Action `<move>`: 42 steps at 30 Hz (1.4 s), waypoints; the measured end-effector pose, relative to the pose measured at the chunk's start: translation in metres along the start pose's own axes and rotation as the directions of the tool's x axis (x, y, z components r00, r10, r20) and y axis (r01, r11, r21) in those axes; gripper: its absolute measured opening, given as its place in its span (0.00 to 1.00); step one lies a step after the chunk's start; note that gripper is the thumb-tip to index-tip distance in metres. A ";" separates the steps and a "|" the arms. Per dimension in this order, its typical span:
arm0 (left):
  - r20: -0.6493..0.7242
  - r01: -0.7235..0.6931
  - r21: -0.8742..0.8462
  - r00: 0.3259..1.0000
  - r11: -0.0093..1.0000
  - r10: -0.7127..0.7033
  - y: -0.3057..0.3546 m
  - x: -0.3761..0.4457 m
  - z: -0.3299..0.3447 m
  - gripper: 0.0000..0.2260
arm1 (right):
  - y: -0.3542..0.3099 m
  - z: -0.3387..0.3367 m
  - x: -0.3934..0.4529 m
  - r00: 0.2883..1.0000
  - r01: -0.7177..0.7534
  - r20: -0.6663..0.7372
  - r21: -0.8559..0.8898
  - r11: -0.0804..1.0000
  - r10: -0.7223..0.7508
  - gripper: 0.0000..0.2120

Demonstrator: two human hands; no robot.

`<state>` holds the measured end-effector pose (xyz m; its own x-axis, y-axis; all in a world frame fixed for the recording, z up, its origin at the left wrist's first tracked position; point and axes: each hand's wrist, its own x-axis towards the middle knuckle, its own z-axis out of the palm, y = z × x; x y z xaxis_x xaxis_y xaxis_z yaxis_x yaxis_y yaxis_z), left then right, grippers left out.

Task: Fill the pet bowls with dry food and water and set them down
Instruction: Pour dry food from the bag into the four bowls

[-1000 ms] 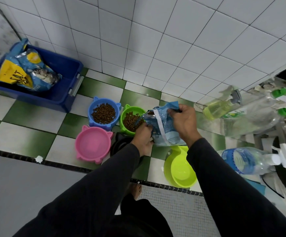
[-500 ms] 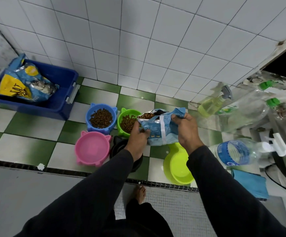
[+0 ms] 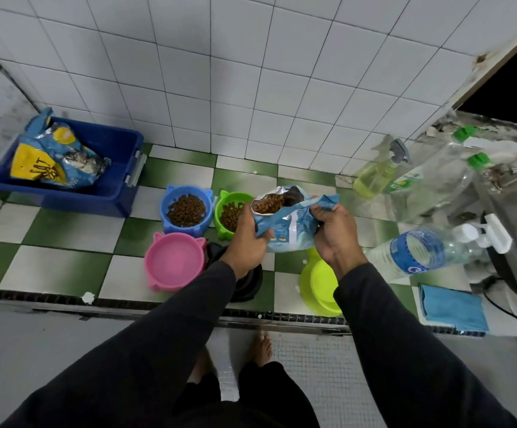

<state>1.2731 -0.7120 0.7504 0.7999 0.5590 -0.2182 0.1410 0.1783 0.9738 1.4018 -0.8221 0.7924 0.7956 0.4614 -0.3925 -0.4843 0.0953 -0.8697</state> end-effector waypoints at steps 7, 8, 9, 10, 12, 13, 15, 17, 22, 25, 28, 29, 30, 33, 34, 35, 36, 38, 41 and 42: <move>0.003 -0.004 -0.003 1.000 1.000 0.004 -0.005 -0.018 0.010 0.25 | -0.004 -0.010 -0.014 1.000 0.000 0.027 0.021 1.000 -0.001 0.09; -0.007 0.003 -0.032 1.000 0.999 -0.004 -0.007 -0.022 0.013 0.26 | -0.004 -0.013 -0.017 1.000 -0.006 0.030 0.020 1.000 0.005 0.09; -0.017 0.009 -0.063 1.000 0.998 -0.010 -0.009 -0.026 0.016 0.26 | -0.005 -0.015 -0.020 0.999 -0.011 0.033 0.021 1.000 0.010 0.08; -0.023 0.012 -0.092 1.000 0.996 -0.014 -0.011 -0.030 0.018 0.26 | -0.005 -0.017 -0.023 0.999 -0.015 0.033 0.020 1.000 0.014 0.08; -0.035 0.001 -0.140 0.999 0.990 -0.006 -0.016 -0.039 0.023 0.24 | -0.005 -0.022 -0.029 0.999 -0.015 0.029 0.010 1.000 0.015 0.09; -0.047 -0.007 -0.166 0.999 0.986 0.000 -0.019 -0.044 0.026 0.23 | -0.005 -0.024 -0.032 1.000 -0.010 0.028 0.001 1.000 0.010 0.09; -0.074 -0.010 -0.232 0.997 0.973 -0.008 -0.024 -0.054 0.031 0.21 | -0.006 -0.027 -0.040 0.999 0.003 0.032 -0.013 1.000 -0.002 0.09; -0.087 0.013 -0.336 0.995 0.942 -0.045 -0.029 -0.064 0.036 0.18 | -0.006 -0.029 -0.047 0.999 0.013 0.042 -0.035 0.999 -0.011 0.09; -0.068 0.087 -0.470 0.989 0.878 -0.134 -0.048 -0.085 0.042 0.17 | -0.006 -0.029 -0.061 0.999 0.025 0.036 -0.106 0.994 -0.022 0.09; -0.069 0.114 -0.516 0.982 0.849 -0.174 -0.056 -0.090 0.044 0.17 | -0.005 -0.028 -0.067 0.999 0.029 0.021 -0.150 0.988 -0.026 0.09; -0.070 0.128 -0.572 0.977 0.810 -0.204 -0.059 -0.093 0.047 0.17 | -0.003 -0.026 -0.070 0.999 0.044 0.021 -0.226 0.973 -0.041 0.10; -0.069 0.131 -0.594 0.975 0.794 -0.213 -0.061 -0.094 0.048 0.18 | -0.002 -0.025 -0.071 0.998 0.055 0.027 -0.259 0.964 -0.049 0.10; -0.072 0.134 -0.616 0.972 0.777 -0.225 -0.062 -0.094 0.049 0.19 | 0.000 -0.023 -0.071 0.997 0.069 0.037 -0.293 0.954 -0.061 0.11; -0.097 0.143 -0.665 0.957 0.733 -0.274 -0.065 -0.096 0.055 0.20 | 0.004 -0.019 -0.073 0.991 0.137 0.064 -0.413 0.901 -0.121 0.13; -0.101 0.148 -0.677 0.952 0.721 -0.290 -0.065 -0.097 0.057 0.20 | 0.005 -0.019 -0.073 0.987 0.159 0.070 -0.458 0.875 -0.142 0.13; -0.102 0.155 -0.687 0.947 0.710 -0.306 -0.066 -0.097 0.059 0.20 | 0.007 -0.018 -0.073 0.984 0.177 0.078 -0.501 0.847 -0.159 0.13; -0.101 0.164 -0.696 0.941 0.699 -0.322 -0.066 -0.098 0.061 0.19 | 0.007 -0.017 -0.073 0.981 0.194 0.088 -0.539 0.820 -0.174 0.14; -0.098 0.182 -0.707 0.932 0.683 -0.349 -0.070 -0.097 0.064 0.18 | 0.007 -0.014 -0.074 0.970 0.241 0.125 -0.618 0.748 -0.209 0.15; -0.098 0.200 -0.714 0.920 0.670 -0.379 -0.072 -0.097 0.067 0.18 | 0.005 -0.007 -0.076 0.945 0.321 0.206 -0.731 0.602 -0.253 0.15; -0.097 0.205 -0.716 0.918 0.667 -0.386 -0.071 -0.097 0.067 0.18 | 0.005 -0.005 -0.077 0.934 0.349 0.235 -0.760 0.548 -0.269 0.14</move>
<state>1.2246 -0.8335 0.7064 0.6231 0.5227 -0.5819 -0.1601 0.8134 0.5592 1.3398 -0.8612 0.8166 0.7880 0.6125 -0.0627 0.2889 -0.4577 -0.8409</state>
